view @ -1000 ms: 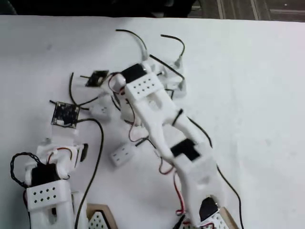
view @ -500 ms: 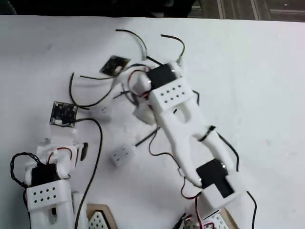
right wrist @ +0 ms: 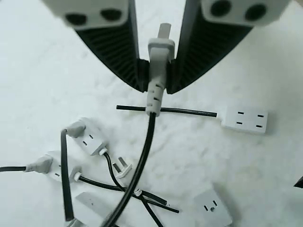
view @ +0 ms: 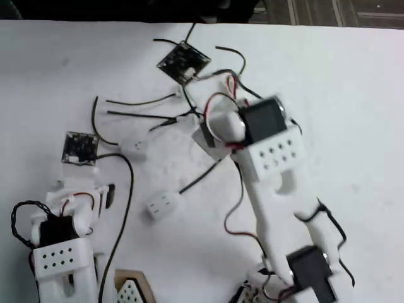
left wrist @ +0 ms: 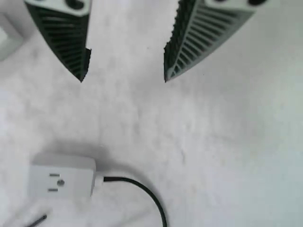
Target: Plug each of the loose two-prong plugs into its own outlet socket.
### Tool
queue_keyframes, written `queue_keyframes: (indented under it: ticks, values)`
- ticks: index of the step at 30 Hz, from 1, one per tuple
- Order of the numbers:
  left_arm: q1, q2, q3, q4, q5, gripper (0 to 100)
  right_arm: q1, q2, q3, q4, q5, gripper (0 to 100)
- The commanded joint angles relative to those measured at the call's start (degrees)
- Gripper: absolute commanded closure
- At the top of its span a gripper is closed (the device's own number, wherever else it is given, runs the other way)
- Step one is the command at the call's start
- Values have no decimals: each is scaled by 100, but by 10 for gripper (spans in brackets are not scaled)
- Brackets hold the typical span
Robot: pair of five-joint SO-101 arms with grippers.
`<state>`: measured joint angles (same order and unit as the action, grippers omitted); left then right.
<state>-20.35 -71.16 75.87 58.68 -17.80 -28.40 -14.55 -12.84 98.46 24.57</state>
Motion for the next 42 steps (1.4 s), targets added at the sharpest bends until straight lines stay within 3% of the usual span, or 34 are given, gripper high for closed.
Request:
queue_keyframes:
  ticks: [1, 11, 18, 29, 42]
  values:
    - [-4, -101, -659, -70, 475, 745, -295, -690, 246, -4, -255, 981]
    - [1710, -101, -1090, -35, 721, 745, -1596, -2290, 1152, -13, -949, 981]
    - [2492, -101, -1468, 343, 721, 745, -2457, -3204, 1952, -31, -1240, 981]
    - [3705, -101, -1864, 756, 721, 745, -2686, -3310, 2391, -189, -1204, 981]
    - [4224, -101, -1873, 756, 721, 745, -2914, -3336, 3130, -558, -1204, 981]
